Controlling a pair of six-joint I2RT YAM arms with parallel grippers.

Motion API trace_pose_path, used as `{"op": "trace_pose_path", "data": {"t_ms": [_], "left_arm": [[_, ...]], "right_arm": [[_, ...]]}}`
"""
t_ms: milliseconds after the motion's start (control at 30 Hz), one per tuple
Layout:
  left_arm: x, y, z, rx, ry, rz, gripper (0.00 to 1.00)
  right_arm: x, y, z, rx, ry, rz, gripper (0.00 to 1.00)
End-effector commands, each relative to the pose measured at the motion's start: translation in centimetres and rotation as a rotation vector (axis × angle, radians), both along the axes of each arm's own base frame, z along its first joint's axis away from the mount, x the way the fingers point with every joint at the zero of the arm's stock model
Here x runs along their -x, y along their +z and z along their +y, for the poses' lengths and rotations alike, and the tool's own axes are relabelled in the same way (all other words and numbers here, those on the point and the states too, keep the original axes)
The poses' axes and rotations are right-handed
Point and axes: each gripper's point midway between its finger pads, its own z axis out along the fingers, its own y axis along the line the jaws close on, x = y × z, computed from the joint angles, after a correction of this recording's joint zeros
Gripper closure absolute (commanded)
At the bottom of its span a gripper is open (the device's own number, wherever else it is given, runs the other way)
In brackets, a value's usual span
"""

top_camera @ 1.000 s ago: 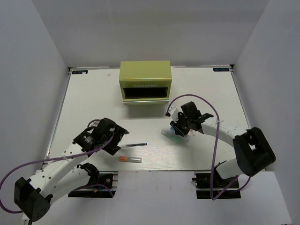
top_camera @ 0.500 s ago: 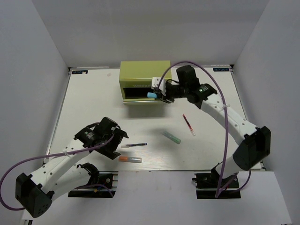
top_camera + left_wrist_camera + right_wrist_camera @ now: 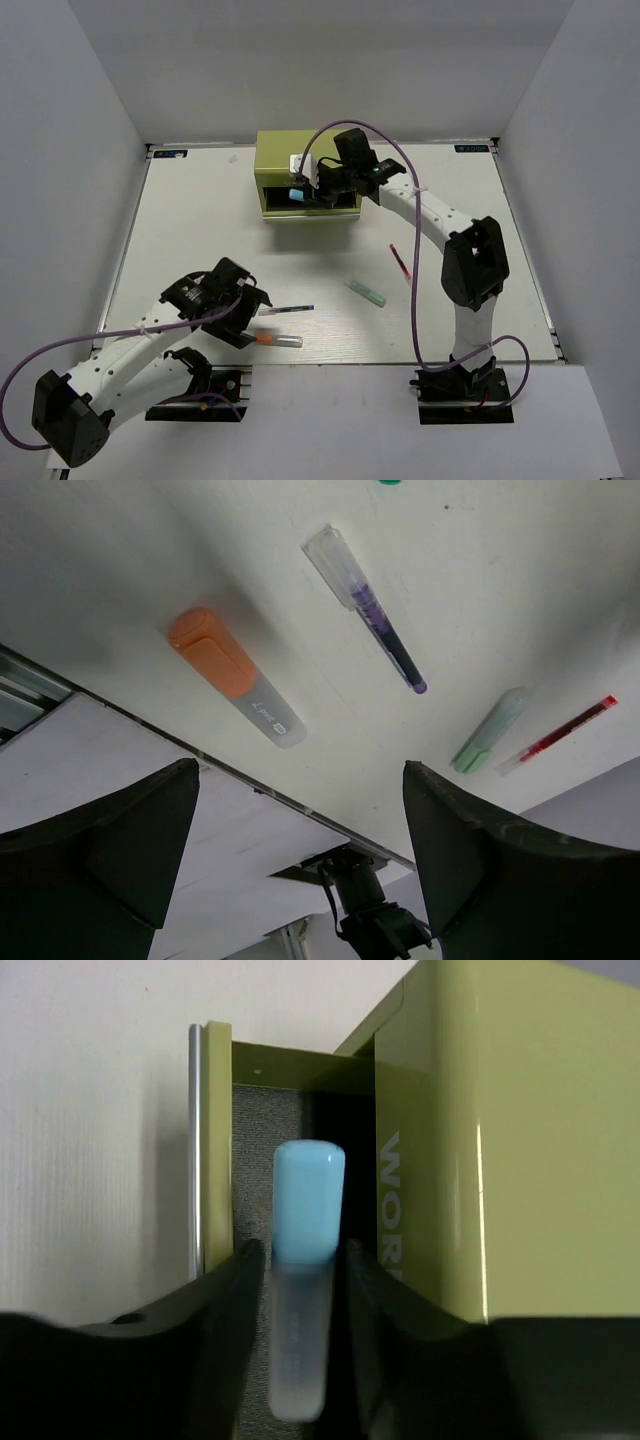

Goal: Sort the stationery into containers
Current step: Place the stationery in the drawer, then pick up the stationery from the center of the board.

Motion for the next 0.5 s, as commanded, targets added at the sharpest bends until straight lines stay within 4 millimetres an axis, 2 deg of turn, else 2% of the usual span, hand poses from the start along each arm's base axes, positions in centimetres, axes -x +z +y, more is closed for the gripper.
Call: {"op": "trace_pose_path", "data": {"t_ms": [0,67,100,167,200,233,267,300,367,400,467], "left_arm": [[0.7,-1.1,0.0,0.005,0.006,0.032,0.09],[0.9,-1.8,0.0,-0.004,0.003,0.058,0.11],[1.0,-2.1,0.0,-0.005,0.003,0.060,0.14],[0.8,-2.2,-0.1,-0.006,0.003,0.061,0.16],[1.2,-2.6,0.0,-0.011,0.000,0.082,0.16],[1.0,-2.6,-0.2,-0.005,0.000,0.075,0.19],[1.0,-2.7,-0.1,-0.012,0.000,0.083,0.21],[0.9,-2.8,-0.3,-0.011,0.000,0.082,0.23],[1.0,-3.3,-0.4,-0.020,-0.015,0.107,0.28],[1.1,-3.7,-0.7,-0.016,-0.028,0.116,0.29],[1.4,-4.4,-1.0,-0.027,-0.055,0.150,0.37]], "right_arm": [[-1.2,2.7,0.5,-0.044,-0.018,-0.057,0.45],[-0.9,3.4,0.4,-0.062,-0.031,-0.036,0.32],[-0.5,3.5,0.5,-0.073,-0.021,-0.026,0.31],[0.5,5.6,-0.1,-0.112,-0.031,-0.029,0.31],[1.1,5.7,0.0,-0.126,-0.017,-0.018,0.31],[2.1,7.3,-0.7,-0.151,-0.025,-0.025,0.31],[2.5,7.8,-0.9,-0.164,-0.033,-0.014,0.31],[3.0,7.4,-1.3,-0.166,-0.044,0.023,0.33],[4.3,8.4,-2.2,-0.189,-0.065,0.043,0.38],[4.9,6.1,-3.0,-0.162,-0.085,0.098,0.40],[5.8,6.8,-4.0,-0.181,-0.101,0.088,0.42]]}}
